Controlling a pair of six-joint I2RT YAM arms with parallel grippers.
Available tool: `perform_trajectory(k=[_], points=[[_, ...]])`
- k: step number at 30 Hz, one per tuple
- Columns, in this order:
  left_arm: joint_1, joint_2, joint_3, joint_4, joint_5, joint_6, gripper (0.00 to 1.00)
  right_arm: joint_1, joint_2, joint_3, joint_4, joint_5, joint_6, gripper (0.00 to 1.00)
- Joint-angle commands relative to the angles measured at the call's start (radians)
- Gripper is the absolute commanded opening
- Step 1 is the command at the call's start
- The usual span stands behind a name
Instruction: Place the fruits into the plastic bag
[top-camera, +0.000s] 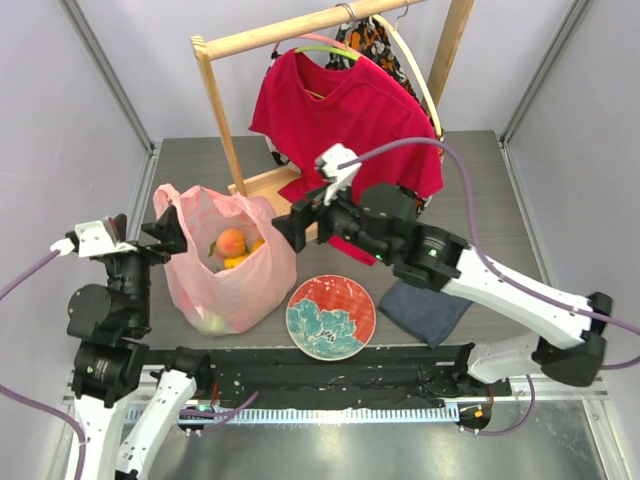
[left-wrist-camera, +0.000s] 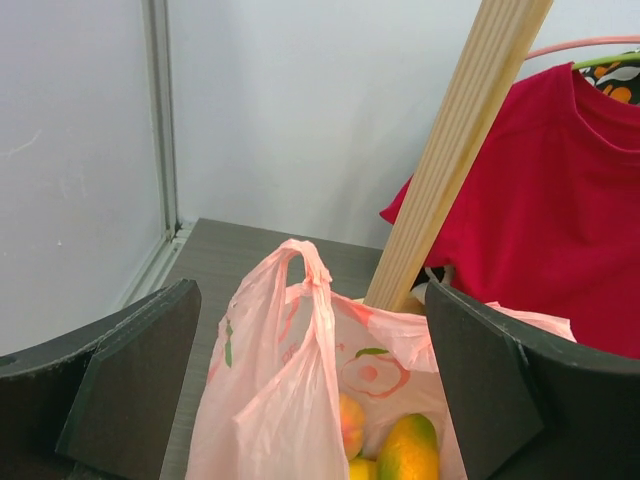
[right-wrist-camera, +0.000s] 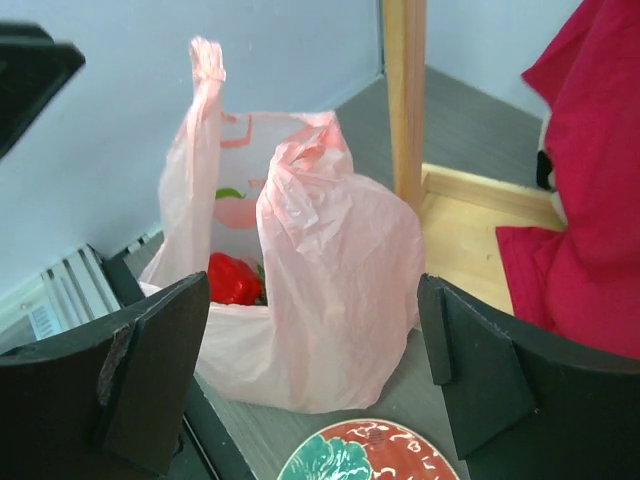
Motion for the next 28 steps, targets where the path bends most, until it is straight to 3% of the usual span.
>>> perform_trajectory(k=[1, 7, 10, 17, 28], points=[[0.000, -0.074, 0.022, -0.074, -0.030, -0.037, 1.00, -0.002, -0.151, -0.100, 0.130, 0.118, -0.006, 0.93], [0.000, -0.171, 0.000, -0.142, -0.044, -0.112, 1.00, -0.036, -0.299, -0.281, 0.104, 0.552, 0.026, 0.94], [0.001, -0.208, 0.003, -0.175, -0.058, -0.129, 1.00, -0.051, -0.361, -0.377, 0.102, 0.658, 0.035, 0.93], [0.001, -0.233, 0.011, -0.215, -0.089, -0.156, 1.00, -0.071, -0.516, -0.543, 0.107, 0.776, 0.062, 0.93], [0.000, -0.204, 0.012, -0.223, -0.066, -0.179, 1.00, -0.070, -0.591, -0.594, 0.105, 0.816, 0.071, 0.93]])
